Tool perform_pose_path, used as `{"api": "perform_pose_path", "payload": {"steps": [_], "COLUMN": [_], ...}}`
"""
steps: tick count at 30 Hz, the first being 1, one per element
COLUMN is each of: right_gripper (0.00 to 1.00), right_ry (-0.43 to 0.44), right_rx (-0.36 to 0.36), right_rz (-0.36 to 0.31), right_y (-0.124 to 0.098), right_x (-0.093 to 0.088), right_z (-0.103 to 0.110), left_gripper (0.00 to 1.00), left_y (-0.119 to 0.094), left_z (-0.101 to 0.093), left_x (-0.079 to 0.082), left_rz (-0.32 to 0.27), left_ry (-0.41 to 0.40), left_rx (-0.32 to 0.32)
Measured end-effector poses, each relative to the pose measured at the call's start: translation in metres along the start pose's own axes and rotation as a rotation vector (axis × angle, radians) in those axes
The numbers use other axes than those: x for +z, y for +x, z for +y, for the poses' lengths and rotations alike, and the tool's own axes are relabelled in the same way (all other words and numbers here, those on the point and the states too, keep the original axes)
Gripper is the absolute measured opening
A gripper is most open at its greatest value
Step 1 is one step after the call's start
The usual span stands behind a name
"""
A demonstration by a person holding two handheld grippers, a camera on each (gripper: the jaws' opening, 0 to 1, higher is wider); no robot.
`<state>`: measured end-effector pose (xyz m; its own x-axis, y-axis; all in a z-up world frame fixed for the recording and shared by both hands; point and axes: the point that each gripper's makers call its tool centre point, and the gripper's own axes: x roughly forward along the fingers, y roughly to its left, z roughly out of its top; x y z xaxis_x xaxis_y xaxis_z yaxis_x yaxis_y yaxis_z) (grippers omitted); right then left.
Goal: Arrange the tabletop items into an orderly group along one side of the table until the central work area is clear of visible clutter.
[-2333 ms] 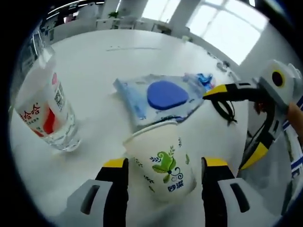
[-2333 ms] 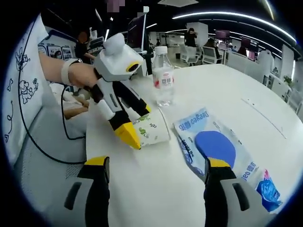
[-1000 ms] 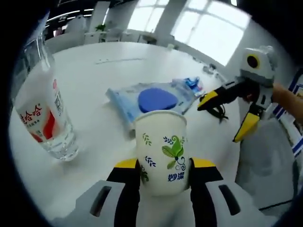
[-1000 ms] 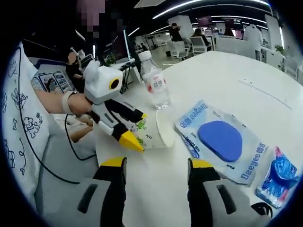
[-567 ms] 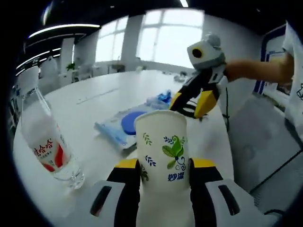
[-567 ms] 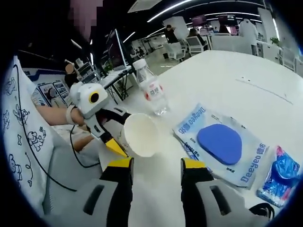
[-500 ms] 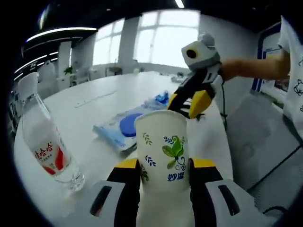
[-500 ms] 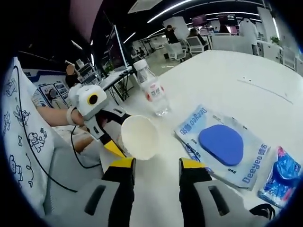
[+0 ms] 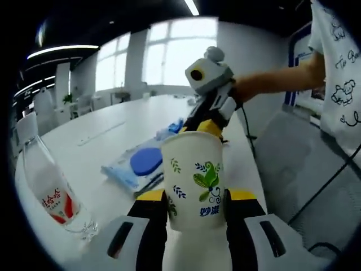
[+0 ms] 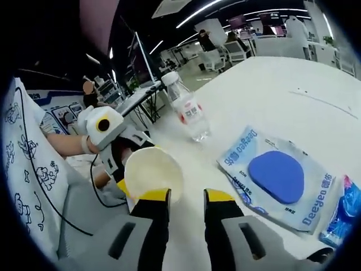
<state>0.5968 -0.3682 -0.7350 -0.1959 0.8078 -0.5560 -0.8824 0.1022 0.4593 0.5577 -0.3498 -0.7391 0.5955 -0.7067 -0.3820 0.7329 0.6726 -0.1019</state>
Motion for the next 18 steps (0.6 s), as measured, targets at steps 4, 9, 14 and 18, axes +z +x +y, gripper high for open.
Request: {"api": "perform_pose_path", "payload": {"steps": [4, 9, 14, 18], "right_gripper": [0.15, 0.10, 0.07, 0.05], "right_ry": [0.005, 0.013, 0.019, 0.028], "right_rx": [0.009, 0.021, 0.027, 0.033], "right_rz": [0.001, 0.005, 0.015, 0.019], "right_y": [0.0029, 0.0039, 0.0037, 0.0041], "right_x": [0.0011, -0.0004, -0.0034, -0.0050], "right_z": [0.0021, 0.0042, 0.0053, 0.0062], "left_gripper": [0.37, 0.37, 0.37, 0.37], "left_y": [0.0010, 0.0025, 0.0040, 0.0044], "left_z": [-0.0042, -0.0087, -0.0109, -0.0114], "left_x": [-0.0006, 0.0007, -0.0007, 0.0001], "left_rz": [0.008, 0.005, 0.010, 0.008], "left_ry": [0.014, 0.024, 0.030, 0.031], "left_rx": [-0.023, -0.037, -0.044, -0.043]}}
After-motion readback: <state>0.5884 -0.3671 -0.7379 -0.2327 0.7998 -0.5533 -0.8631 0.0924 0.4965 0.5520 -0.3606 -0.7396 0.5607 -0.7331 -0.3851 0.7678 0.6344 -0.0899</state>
